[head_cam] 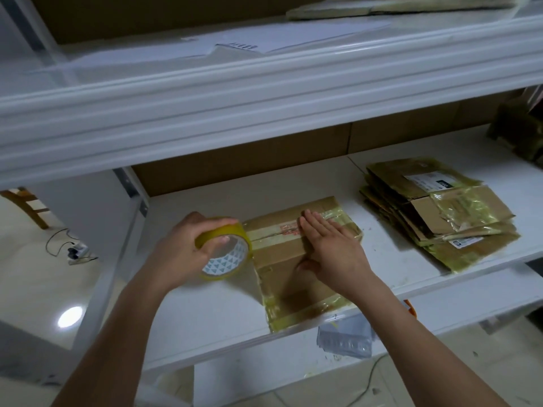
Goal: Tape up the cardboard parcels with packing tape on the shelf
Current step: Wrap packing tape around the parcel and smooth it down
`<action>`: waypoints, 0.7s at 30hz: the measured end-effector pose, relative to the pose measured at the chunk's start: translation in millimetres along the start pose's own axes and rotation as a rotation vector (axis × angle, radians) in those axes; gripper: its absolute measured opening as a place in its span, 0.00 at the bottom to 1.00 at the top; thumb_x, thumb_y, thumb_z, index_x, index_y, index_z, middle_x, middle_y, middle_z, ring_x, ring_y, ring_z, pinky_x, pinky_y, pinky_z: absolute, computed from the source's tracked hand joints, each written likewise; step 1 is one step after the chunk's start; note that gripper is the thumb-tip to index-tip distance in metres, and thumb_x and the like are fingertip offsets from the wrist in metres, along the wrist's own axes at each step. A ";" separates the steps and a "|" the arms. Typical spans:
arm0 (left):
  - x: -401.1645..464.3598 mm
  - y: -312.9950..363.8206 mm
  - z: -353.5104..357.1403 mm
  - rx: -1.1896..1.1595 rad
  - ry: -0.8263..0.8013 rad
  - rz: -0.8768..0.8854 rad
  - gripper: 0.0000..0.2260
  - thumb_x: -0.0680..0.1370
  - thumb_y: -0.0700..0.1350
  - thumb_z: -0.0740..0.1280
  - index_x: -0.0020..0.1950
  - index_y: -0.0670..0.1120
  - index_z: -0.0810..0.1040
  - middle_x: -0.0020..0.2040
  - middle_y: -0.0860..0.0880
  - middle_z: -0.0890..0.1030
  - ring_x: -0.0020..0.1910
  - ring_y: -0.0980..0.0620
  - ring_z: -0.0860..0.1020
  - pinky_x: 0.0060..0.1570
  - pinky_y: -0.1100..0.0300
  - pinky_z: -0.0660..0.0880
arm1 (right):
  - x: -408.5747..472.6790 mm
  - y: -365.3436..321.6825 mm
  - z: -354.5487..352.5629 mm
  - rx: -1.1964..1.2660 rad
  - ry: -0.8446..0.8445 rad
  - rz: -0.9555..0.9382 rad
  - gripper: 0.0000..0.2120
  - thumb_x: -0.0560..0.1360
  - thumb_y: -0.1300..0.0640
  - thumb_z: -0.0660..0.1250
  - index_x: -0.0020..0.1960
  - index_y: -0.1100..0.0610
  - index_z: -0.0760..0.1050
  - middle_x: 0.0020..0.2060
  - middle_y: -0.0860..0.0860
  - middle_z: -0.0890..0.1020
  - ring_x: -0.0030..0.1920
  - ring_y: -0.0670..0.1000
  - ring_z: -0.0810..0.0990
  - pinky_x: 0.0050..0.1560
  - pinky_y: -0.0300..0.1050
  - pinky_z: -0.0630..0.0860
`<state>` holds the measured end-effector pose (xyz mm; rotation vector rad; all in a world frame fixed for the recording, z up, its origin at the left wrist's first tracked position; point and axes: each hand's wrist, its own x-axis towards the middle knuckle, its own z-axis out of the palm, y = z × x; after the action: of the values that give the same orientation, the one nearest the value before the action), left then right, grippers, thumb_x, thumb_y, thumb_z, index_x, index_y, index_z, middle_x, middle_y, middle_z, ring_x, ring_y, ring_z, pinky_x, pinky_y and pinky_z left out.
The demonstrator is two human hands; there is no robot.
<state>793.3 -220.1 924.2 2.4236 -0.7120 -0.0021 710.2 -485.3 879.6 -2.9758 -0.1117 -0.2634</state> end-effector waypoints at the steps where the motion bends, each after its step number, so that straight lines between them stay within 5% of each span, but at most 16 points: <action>1: 1.0 -3.4 0.4 0.008 -0.028 -0.017 0.13 0.72 0.63 0.61 0.53 0.81 0.70 0.49 0.56 0.73 0.48 0.56 0.75 0.52 0.52 0.76 | -0.1 1.1 -0.1 0.011 0.005 0.000 0.41 0.76 0.41 0.65 0.80 0.53 0.47 0.79 0.47 0.47 0.78 0.45 0.45 0.71 0.39 0.37; 7: -5.8 -20.8 18.1 -0.052 -0.092 -0.094 0.14 0.79 0.52 0.66 0.55 0.74 0.74 0.49 0.55 0.72 0.50 0.56 0.74 0.52 0.54 0.75 | 2.2 2.3 -0.5 0.017 0.003 -0.008 0.43 0.76 0.39 0.65 0.80 0.52 0.46 0.79 0.47 0.47 0.78 0.45 0.46 0.71 0.38 0.39; 15: -7.1 -24.2 41.2 -0.066 -0.135 -0.155 0.15 0.81 0.50 0.65 0.62 0.70 0.72 0.50 0.57 0.70 0.51 0.56 0.73 0.50 0.57 0.76 | 2.1 4.6 3.9 0.030 -0.018 -0.018 0.44 0.75 0.38 0.65 0.80 0.52 0.46 0.79 0.47 0.47 0.79 0.46 0.46 0.71 0.40 0.36; 21: -14.8 -14.2 40.5 -0.462 -0.139 -0.266 0.10 0.81 0.52 0.63 0.60 0.63 0.78 0.53 0.51 0.73 0.57 0.55 0.74 0.54 0.62 0.71 | 2.3 -17.2 -4.7 0.112 0.008 -0.019 0.46 0.72 0.24 0.45 0.80 0.51 0.38 0.76 0.45 0.37 0.77 0.46 0.35 0.75 0.50 0.33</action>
<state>781.0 -225.8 880.9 2.0628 -0.3880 -0.4011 710.2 -469.0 887.0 -2.8632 -0.1495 -0.2620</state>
